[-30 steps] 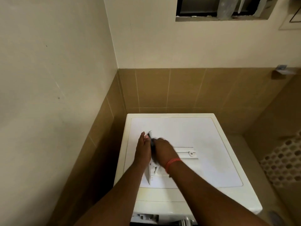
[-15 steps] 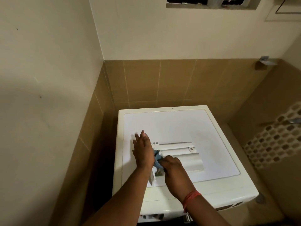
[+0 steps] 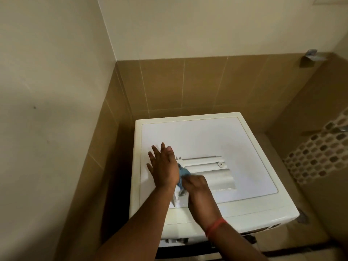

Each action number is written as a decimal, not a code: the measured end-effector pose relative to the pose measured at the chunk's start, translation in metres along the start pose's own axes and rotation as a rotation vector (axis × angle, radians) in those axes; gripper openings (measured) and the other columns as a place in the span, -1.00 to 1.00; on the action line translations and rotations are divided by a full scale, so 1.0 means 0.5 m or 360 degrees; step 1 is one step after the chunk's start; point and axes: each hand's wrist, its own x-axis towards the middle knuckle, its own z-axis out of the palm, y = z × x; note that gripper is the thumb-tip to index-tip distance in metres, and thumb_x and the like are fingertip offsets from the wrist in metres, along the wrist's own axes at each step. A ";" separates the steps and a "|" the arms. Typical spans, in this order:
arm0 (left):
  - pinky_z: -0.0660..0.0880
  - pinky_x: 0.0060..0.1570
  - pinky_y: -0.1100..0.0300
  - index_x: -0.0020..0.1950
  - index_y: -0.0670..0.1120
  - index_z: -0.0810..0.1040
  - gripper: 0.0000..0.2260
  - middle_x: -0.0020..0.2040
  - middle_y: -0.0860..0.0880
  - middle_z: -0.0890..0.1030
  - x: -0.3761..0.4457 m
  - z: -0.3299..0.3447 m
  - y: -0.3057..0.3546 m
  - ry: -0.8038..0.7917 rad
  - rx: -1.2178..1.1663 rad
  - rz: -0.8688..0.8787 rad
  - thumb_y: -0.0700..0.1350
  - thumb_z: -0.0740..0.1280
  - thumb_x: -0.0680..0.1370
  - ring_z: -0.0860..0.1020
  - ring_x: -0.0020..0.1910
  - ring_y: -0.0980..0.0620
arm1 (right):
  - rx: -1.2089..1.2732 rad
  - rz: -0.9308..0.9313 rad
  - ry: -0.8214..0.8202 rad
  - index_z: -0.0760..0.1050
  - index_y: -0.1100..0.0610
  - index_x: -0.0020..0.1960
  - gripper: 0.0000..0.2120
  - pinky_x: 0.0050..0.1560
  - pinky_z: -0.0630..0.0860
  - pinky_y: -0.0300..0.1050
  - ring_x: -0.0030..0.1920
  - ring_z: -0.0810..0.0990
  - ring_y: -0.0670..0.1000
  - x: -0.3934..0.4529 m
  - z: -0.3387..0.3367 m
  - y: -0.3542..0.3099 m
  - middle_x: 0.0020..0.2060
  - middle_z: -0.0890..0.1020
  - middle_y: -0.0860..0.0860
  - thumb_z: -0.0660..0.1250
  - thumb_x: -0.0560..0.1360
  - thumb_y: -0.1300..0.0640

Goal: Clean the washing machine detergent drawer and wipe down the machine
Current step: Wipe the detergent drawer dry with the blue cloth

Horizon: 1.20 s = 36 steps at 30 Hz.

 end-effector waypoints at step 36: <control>0.03 0.52 -0.13 0.60 -0.01 -0.01 -0.33 0.61 -0.06 -0.12 -0.015 -0.007 0.038 -0.0209 0.0584 0.0429 0.23 -0.29 0.53 -0.06 0.58 -0.10 | 0.0359 0.0720 0.0279 0.62 0.07 0.07 -0.65 -0.02 0.47 -0.21 -0.07 0.60 -0.04 0.028 -0.100 0.083 -0.09 0.66 -0.03 0.25 0.43 0.38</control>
